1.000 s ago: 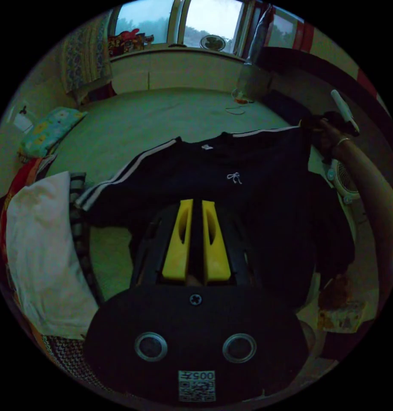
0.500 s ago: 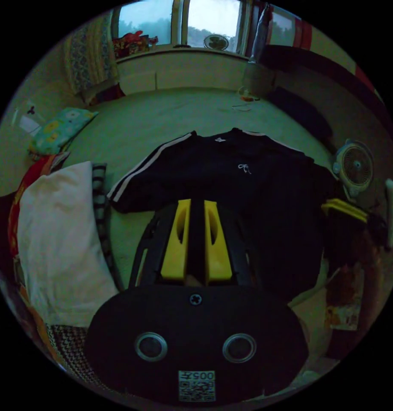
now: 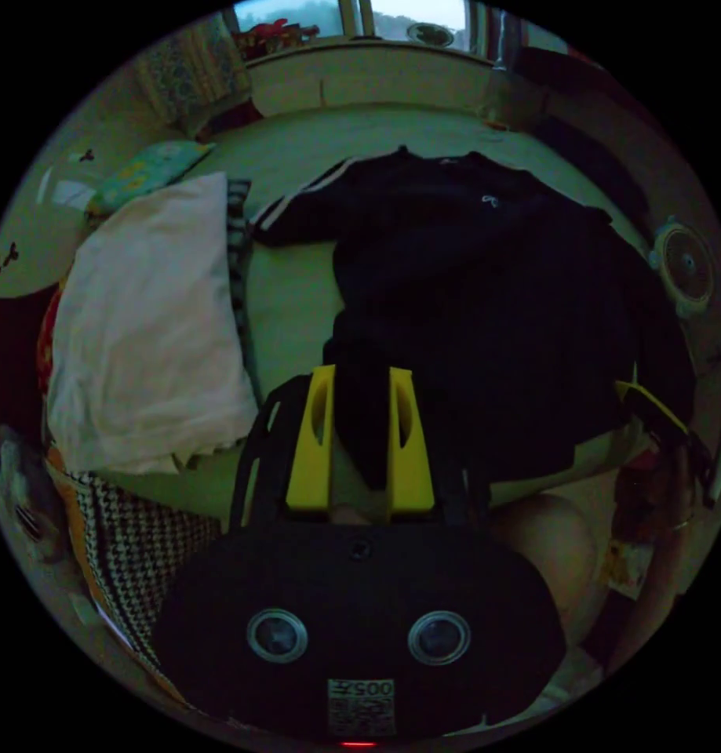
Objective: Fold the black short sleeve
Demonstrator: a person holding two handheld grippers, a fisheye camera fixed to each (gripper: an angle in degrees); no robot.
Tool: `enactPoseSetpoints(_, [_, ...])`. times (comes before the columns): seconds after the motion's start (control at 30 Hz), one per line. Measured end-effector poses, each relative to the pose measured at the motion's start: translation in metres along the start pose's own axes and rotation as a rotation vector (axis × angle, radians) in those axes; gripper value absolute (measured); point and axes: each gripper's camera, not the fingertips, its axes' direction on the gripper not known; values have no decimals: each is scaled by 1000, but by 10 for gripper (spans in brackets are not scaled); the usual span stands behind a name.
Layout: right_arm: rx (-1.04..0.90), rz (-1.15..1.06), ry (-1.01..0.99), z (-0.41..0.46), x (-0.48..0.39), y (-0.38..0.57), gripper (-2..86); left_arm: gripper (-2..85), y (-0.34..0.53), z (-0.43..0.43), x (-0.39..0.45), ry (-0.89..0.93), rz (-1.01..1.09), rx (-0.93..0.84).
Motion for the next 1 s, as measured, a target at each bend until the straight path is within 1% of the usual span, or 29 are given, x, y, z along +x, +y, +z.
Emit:
enactPoseSetpoints(0.03, [-5, -12, -8, 0, -5, 2, 46, 110, 5, 8, -7, 34, -20, -12])
enactPoseSetpoints(0.1, [2, -22, -54, -8, -21, 11, -3, 103, 12, 10, -16, 65, -47, 32])
enactPoseSetpoints(0.2, [57, -41, 4, -25, -43, 25, -11, 61, 18, 8, -28, 104, -23, 15])
enactPoseSetpoints(0.3, [73, -51, 31, -39, -61, 40, -11, 53, 29, -6, -44, 125, 1, 30])
enactPoseSetpoints(0.4, [88, -23, 59, -43, -74, 57, -12, 50, 47, -21, -65, 199, 8, 62])
enactPoseSetpoints(0.53, [57, 23, 73, -25, -90, 74, -11, 50, 75, -15, -91, 261, 17, 27])
enactPoseSetpoints(0.6, [-3, 34, 53, 0, -107, 78, -10, 54, 83, -5, -103, 265, 5, -2])
enactPoseSetpoints(0.67, [-46, 23, 87, 18, -125, 79, -3, 66, 89, 4, -121, 262, -26, -30])
enactPoseSetpoints(0.77, [-70, 4, 138, 30, -157, 83, 19, 76, 95, -7, -145, 283, -32, 8])
enactPoseSetpoints(0.87, [-12, -38, 122, 24, -197, 87, 49, 72, 98, -27, -168, 207, -10, 80])
enactPoseSetpoints(0.93, [36, -95, 100, 19, -229, 83, 66, 69, 95, -38, -184, 195, -8, 121])
enactPoseSetpoints(1.0, [86, -184, 49, 18, -281, 68, 78, 71, 88, -46, -200, 176, -11, 157])
